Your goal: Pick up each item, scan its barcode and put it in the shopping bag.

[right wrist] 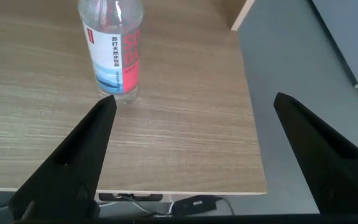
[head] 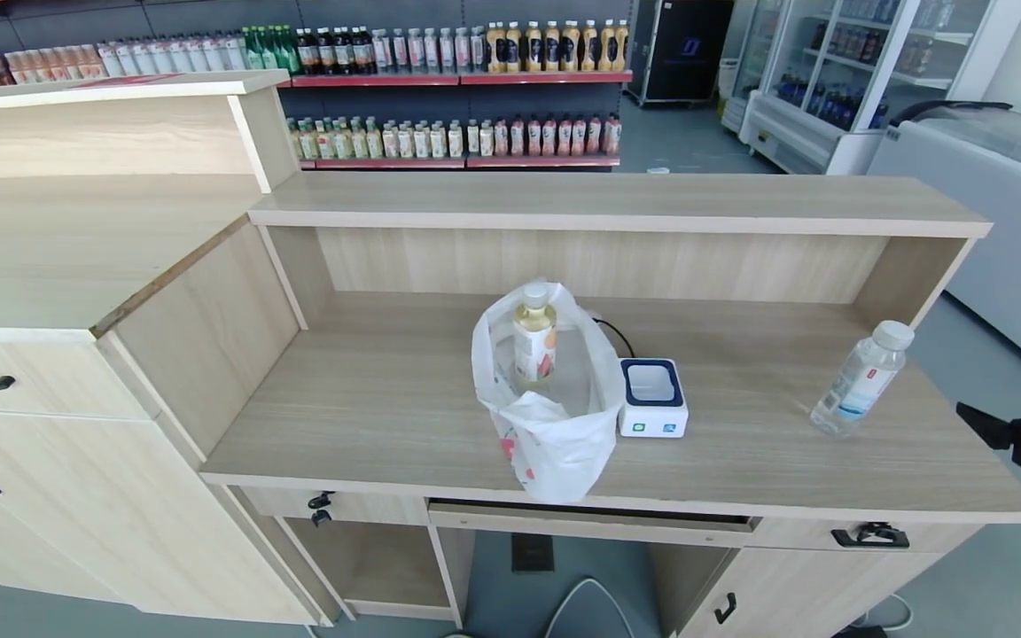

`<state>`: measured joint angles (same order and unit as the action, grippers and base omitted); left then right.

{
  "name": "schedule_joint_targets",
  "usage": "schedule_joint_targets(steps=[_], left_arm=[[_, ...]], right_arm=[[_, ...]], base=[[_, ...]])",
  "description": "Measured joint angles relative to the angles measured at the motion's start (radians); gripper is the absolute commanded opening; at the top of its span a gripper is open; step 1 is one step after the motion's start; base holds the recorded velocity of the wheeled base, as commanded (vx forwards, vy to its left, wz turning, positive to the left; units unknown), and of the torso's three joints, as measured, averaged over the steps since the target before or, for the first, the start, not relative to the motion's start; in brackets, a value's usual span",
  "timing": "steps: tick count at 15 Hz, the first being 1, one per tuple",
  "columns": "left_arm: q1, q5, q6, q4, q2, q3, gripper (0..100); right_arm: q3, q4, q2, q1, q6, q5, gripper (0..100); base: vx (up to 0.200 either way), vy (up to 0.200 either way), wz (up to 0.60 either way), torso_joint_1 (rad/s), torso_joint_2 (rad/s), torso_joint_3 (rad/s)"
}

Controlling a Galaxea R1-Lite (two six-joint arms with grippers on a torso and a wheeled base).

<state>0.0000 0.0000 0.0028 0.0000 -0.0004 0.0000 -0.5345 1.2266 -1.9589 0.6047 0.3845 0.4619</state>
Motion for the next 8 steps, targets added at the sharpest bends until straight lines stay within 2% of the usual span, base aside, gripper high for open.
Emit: schedule_joint_targets(steps=[3, 8], left_arm=[[0.0, 0.0, 0.0, 0.0, 0.0, 0.0, 100], [0.0, 0.0, 0.0, 0.0, 0.0, 0.0, 100]], right_arm=[[-0.027, 0.105, -0.086, -0.024, 0.002, 0.013, 100], [-0.121, 0.149, -0.2, -0.085, -0.009, 0.023, 100]], base=[[0.0, 0.0, 0.0, 0.0, 0.0, 0.0], [0.0, 0.0, 0.0, 0.0, 0.0, 0.0]])
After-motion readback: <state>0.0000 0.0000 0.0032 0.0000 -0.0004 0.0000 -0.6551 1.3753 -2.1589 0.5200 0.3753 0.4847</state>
